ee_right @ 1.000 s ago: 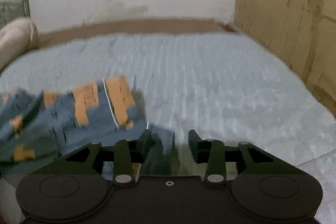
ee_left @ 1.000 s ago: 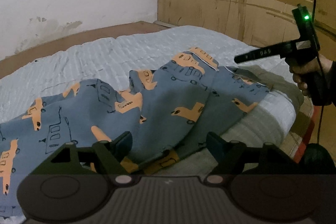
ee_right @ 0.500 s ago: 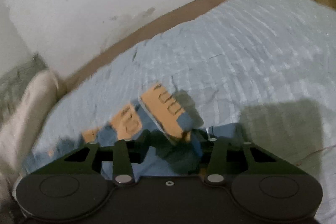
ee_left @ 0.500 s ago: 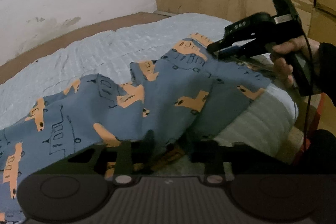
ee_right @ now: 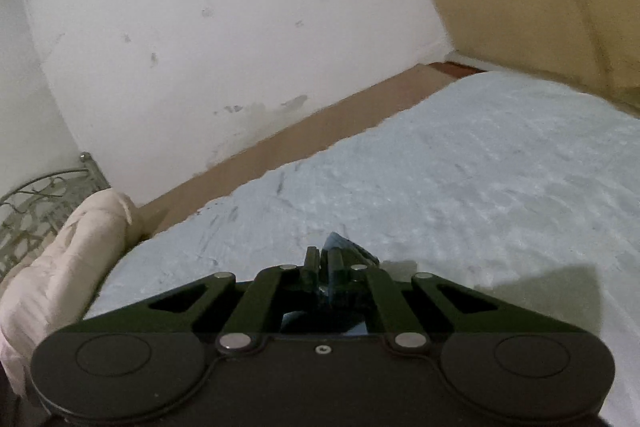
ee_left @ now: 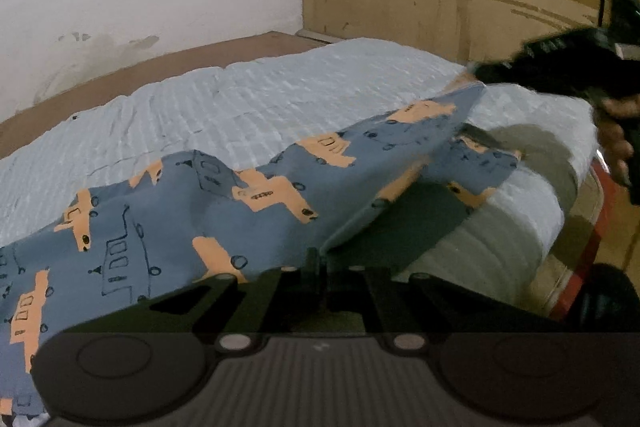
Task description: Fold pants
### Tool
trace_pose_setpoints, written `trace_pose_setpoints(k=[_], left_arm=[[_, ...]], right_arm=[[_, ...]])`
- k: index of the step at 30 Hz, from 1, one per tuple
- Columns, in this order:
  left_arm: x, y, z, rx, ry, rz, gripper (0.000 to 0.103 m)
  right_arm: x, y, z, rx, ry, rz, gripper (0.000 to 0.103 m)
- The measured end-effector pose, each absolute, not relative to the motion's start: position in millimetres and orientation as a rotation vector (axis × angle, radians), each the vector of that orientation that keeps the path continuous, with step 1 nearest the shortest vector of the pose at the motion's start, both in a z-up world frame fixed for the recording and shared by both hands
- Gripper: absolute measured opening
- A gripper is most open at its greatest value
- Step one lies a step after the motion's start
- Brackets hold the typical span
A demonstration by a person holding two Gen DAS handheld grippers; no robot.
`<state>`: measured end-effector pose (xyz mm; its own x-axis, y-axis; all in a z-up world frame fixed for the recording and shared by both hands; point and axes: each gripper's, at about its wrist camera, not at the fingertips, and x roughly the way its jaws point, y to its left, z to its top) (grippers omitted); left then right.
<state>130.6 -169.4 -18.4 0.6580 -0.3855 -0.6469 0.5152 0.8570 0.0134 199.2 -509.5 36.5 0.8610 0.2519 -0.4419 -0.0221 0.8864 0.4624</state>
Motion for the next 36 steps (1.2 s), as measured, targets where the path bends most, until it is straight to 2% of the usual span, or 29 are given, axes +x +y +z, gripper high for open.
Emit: trace_pose_setpoints(k=[8,9,14,15,25,26,28,36], left_arm=[[131.4,-170.0,-28.2,0.204,0.701,-0.508,0.001],[131.5,-169.7,-28.2,0.202,0.702,-0.508,0.001],[130.9,-171.0,-28.6,0.203,0.703,-0.502,0.002],[130.9,-170.7,-28.8,0.203,0.703,-0.502,0.002],[130.7,-170.0,-29.2,0.197,0.704,-0.498,0.002],[130.6,-170.1,-29.1,0.196,0.704,-0.497,0.002],[129.2,-169.1,-27.3,0.188,0.693,-0.496,0.002],[126.4,-171.3,-15.8,0.196,0.654,-0.516,0.001]], right_arm=[[151.0,-528.5,-11.9,0.516,0.609,0.046,0.001],[150.7,-528.1,-13.1,0.508,0.609,0.048,0.010],[171.3,-523.2,-4.8,0.464,0.592,0.082,0.036],[176.5,-518.9,-3.1,0.447,0.596,0.094,0.039],[243.7,-495.9,-15.3,0.233,0.729,0.163,0.038],[246.1,-495.5,-16.1,0.232,0.738,0.167,0.030],[243.5,-496.5,-16.2,0.231,0.735,0.175,0.006],[211.3,-505.8,13.8,0.224,0.641,0.129,0.004]])
